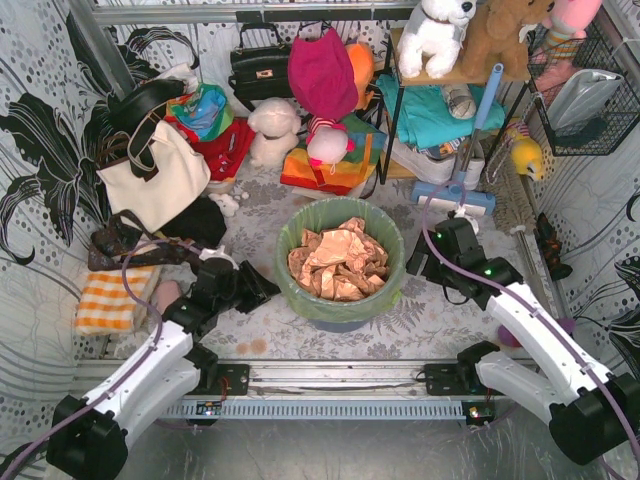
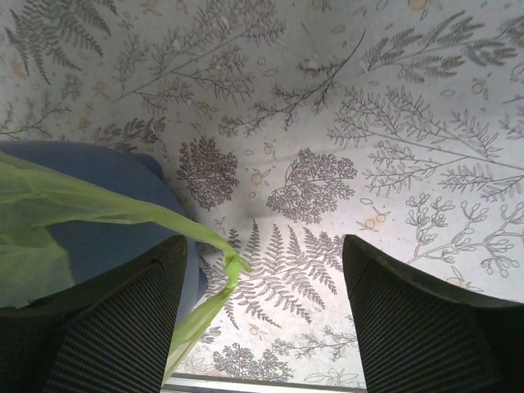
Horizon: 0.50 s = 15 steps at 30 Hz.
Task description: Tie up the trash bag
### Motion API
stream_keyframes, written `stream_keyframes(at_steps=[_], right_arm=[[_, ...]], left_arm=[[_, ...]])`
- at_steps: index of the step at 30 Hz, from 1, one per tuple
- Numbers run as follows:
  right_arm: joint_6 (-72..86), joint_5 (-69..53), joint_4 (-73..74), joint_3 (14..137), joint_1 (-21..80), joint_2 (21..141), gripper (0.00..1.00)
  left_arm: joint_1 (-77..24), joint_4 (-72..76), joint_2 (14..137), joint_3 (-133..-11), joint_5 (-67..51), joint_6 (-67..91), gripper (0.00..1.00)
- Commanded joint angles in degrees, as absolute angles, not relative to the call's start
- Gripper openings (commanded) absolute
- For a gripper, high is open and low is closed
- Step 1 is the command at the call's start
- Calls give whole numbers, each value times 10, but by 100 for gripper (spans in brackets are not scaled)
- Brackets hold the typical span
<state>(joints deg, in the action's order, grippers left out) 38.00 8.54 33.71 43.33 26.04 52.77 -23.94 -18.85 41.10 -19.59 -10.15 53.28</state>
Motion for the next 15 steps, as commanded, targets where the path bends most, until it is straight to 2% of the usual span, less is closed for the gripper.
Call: stream_keyframes(at_steps=[1,7,15], right_arm=[[410,66,275,388,257,513,75],[432,40,238,334,257,488,74],[460,1,192,286,257,481,73]], left_arm=[[-236,-40,406,-146,-176,588,55],[-236,19,387,-109,-187,603,65],[-236,23,453,-114,-195,570,63]])
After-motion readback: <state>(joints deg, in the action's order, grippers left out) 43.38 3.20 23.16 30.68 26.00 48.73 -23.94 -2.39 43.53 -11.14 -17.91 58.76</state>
